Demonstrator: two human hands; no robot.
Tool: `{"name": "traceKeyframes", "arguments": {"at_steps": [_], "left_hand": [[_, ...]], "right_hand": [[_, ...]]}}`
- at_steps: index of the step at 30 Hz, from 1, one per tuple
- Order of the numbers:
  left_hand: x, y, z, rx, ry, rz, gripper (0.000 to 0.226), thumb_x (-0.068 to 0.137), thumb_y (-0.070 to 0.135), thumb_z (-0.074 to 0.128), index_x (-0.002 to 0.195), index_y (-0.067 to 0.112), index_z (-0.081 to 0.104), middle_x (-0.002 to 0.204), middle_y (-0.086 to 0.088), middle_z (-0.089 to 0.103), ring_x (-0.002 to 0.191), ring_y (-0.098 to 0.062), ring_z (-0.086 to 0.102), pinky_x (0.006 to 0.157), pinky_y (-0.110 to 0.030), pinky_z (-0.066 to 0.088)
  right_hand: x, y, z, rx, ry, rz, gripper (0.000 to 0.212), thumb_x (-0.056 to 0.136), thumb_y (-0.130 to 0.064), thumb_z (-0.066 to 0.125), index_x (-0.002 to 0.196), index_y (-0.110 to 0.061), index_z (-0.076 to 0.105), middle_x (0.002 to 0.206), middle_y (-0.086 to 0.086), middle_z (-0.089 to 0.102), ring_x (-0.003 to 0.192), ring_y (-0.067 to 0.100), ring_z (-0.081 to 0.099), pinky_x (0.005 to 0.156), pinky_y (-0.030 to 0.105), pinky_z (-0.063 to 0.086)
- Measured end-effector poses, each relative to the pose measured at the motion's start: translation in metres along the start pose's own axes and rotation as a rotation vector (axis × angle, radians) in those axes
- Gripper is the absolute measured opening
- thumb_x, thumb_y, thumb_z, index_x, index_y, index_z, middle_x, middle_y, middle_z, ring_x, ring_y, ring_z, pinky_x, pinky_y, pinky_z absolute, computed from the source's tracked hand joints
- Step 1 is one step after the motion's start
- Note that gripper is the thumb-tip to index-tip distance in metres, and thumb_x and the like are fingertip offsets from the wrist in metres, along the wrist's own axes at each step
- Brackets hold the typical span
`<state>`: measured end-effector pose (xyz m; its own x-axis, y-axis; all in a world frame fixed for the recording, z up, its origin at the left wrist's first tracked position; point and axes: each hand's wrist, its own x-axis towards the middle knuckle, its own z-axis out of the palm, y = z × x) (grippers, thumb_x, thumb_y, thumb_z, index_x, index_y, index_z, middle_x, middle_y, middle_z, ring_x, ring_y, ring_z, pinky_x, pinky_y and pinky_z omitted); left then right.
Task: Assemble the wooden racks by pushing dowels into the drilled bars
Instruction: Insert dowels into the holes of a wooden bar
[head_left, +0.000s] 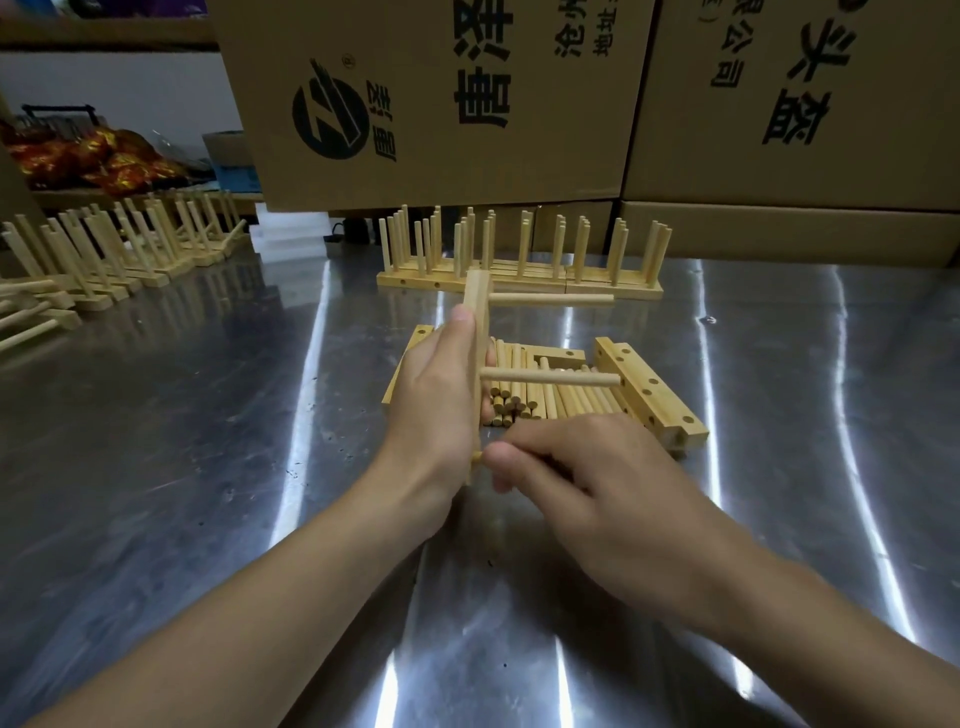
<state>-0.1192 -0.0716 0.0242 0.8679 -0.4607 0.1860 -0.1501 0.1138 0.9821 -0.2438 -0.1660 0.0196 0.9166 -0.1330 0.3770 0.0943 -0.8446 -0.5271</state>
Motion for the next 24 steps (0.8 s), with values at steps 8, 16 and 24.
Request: {"name": "traceKeyframes", "arguments": {"at_steps": [8,16,24], "left_hand": [[-0.004,0.0,-0.002,0.053,-0.052,0.126,0.048,0.113,0.05,0.036,0.088,0.016,0.06,0.067,0.009,0.05,0.06,-0.006,0.049,0.055,-0.023,0.043],[0.0,-0.004,0.002,-0.161,0.069,-0.222,0.051,0.112,0.057,0.035,0.106,0.015,0.064,0.067,0.003,0.049,0.058,-0.01,0.046,0.05,-0.022,0.041],[-0.006,-0.001,0.002,-0.05,0.047,-0.004,0.05,0.112,0.056,0.032,0.092,0.018,0.057,0.069,0.001,0.045,0.063,-0.015,0.042,0.061,-0.034,0.039]], "right_hand": [[-0.001,0.004,-0.005,0.168,-0.072,0.082,0.043,0.108,-0.048,0.052,0.084,-0.019,0.075,0.056,-0.001,0.048,0.054,0.012,0.044,0.055,0.032,0.035],[-0.003,-0.003,-0.004,-0.502,0.098,-0.14,0.038,0.11,-0.048,0.034,0.097,-0.027,0.063,0.082,-0.01,0.054,0.071,0.016,0.051,0.06,0.036,0.043],[-0.001,0.008,0.007,0.033,0.002,0.022,0.028,0.11,-0.036,0.053,0.089,-0.028,0.07,0.08,-0.012,0.067,0.084,0.012,0.063,0.075,0.029,0.047]]}}
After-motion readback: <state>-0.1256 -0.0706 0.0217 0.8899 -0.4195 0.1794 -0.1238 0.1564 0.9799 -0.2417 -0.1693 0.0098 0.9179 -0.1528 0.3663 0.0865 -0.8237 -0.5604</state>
